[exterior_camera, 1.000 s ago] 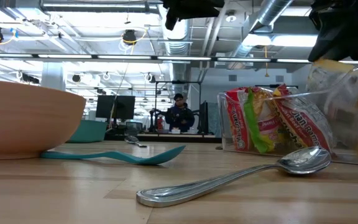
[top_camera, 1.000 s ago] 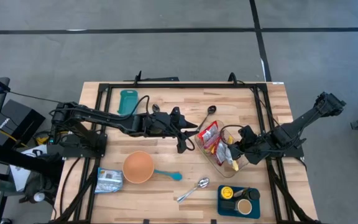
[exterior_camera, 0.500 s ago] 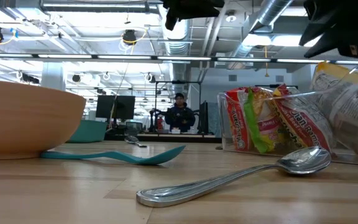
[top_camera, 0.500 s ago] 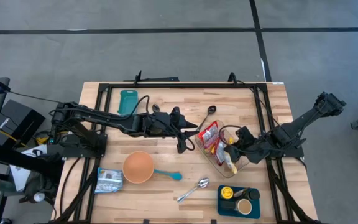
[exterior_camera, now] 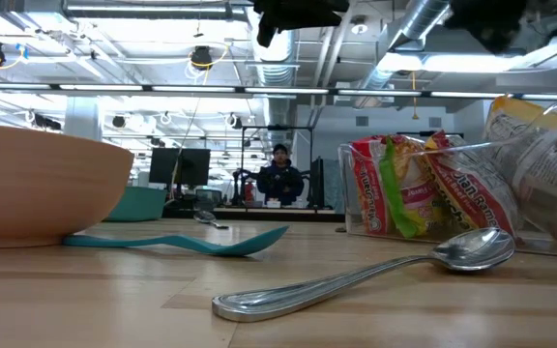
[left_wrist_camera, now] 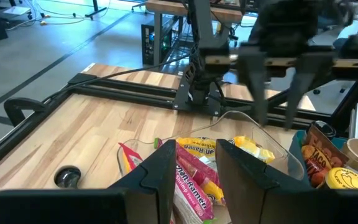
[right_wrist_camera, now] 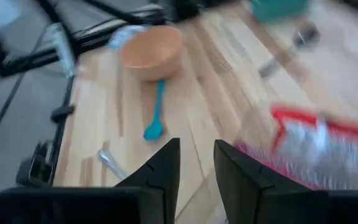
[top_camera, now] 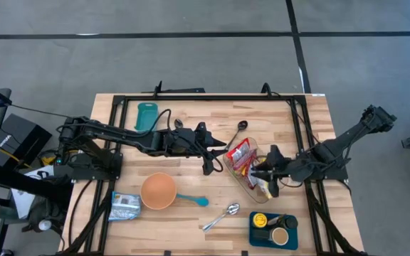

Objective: Pick & Place Food Item
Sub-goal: Put the left black spoon into the green bin

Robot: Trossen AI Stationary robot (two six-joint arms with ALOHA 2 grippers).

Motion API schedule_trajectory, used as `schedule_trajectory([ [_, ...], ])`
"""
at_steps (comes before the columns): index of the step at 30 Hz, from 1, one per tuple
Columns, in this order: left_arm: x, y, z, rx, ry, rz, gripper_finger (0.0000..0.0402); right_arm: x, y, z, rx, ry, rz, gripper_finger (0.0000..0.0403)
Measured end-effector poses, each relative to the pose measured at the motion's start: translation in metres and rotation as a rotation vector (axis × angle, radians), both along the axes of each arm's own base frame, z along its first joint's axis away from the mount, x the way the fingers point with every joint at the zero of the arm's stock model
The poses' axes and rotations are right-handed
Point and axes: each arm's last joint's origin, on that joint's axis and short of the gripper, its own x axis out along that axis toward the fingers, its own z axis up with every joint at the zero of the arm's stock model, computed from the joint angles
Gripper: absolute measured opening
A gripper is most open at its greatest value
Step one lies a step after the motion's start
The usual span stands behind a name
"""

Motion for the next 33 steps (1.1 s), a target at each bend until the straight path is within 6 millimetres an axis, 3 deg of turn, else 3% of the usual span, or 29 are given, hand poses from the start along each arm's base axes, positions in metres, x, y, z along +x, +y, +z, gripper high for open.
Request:
schedule_trajectory([
  [8, 0.0, 0.0, 0.0, 0.0, 0.0, 0.0, 0.0108, 0.003, 0.008, 0.007, -0.335, -0.068, 0.394, 0.0051],
  [14, 0.0, 0.0, 0.0, 0.0, 0.0, 0.0, 0.0108, 0.004, 0.012, 0.009, -0.353, -0.11, 0.543, 0.0005],
  [33, 0.002, 0.0, 0.008, -0.008, -0.085, 0.0, 0.0108, 0.004, 0.012, 0.011, -0.292, -0.115, 0.485, 0.0008],
])
